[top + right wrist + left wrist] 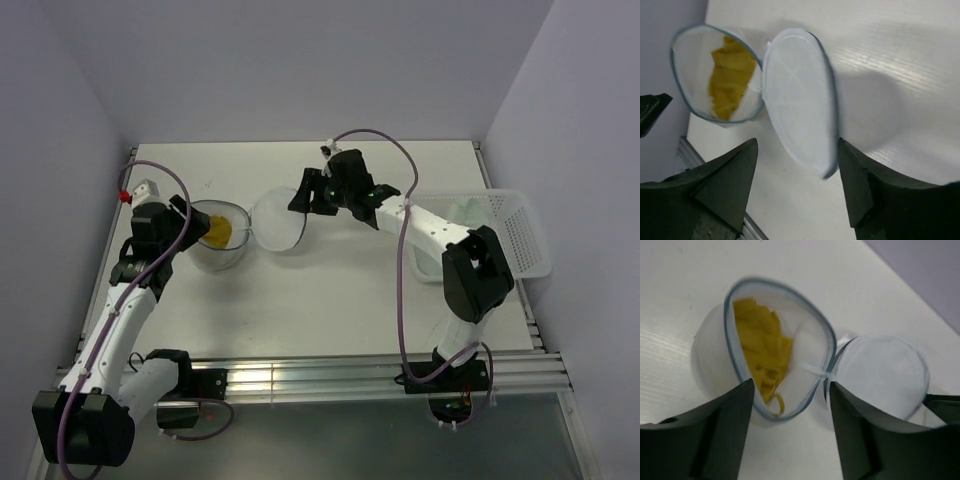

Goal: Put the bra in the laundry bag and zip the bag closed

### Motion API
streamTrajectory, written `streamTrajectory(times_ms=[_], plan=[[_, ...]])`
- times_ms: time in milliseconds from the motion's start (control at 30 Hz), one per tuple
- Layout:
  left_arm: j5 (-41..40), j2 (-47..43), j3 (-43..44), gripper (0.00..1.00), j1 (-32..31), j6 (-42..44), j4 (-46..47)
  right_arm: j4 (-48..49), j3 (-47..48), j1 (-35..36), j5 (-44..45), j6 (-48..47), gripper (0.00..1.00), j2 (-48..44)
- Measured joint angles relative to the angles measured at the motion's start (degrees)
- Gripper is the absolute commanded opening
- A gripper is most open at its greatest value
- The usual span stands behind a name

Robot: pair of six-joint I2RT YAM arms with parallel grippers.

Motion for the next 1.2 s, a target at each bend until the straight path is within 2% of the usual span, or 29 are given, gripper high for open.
streamTrajectory(times_ms=[33,67,200,333,367,467,500,633,733,833,1067,1133,1200], plan=[[0.07,-0.15,-1.36,0.75,0.0,-0.37,-0.11,-0.66,0.11,-0.04,0.04,-0.2,0.87,0.74],[0.13,-0.39,-2.51,0.76,0.02,-0.5,-0.42,-1.33,0.13,-0.11,0.28,-0.2,0.89,0.94],[1.22,-3.17,-3.32,0.77,0.04,-1.36,-1.64,-2.58,-0.09,-1.55,1.03,-1.57,0.89,-1.01],[5.57,-9.64,-3.32,0.79,-0.07,-1.33,-0.66,-2.1,-5.38,-6.45,3.04,-2.67,0.81,-11.21],[6.8,-10.86,-3.32,0.79,-0.15,-1.2,-0.31,-1.51,-8.07,-8.94,3.58,-2.78,0.79,-15.63],[11.52,-14.29,-3.32,0.91,-0.92,0.2,0.39,-0.04,-15.54,-17.2,7.04,-2.73,0.74,-26.27],[13.79,-15.3,-3.32,0.99,-1.25,1.2,0.5,0.87,-18.18,-20.68,8.46,-2.67,0.73,-29.22],[22.34,-18.1,-3.34,0.99,-2.25,5.2,0.46,1.97,-27.74,-32.26,18.21,-2.49,0.72,-34.86],[28.06,-19.19,-3.67,0.99,-2.6,8.61,0.11,1.49,-32.33,-37.4,26.16,-2.51,0.76,-33.31],[30.36,-19.54,-3.67,0.99,-3.06,11.43,-1.66,1.16,-32.81,-41.24,29.35,-2.71,0.77,-28.55],[28.61,-22.21,-3.67,0.99,-10.03,14.25,-5.44,0.83,-27.5,-46.03,27.63,-2.71,0.79,-13.05],[27.54,-23.69,-3.67,0.99,-11.89,14.71,-5.92,0.87,-24.39,-46.31,25.83,-2.69,0.74,-8.2],[26.45,-24.92,-3.67,0.99,-13.33,14.86,-6.19,0.7,-21.42,-46.4,24.11,-2.91,0.49,-4.07]])
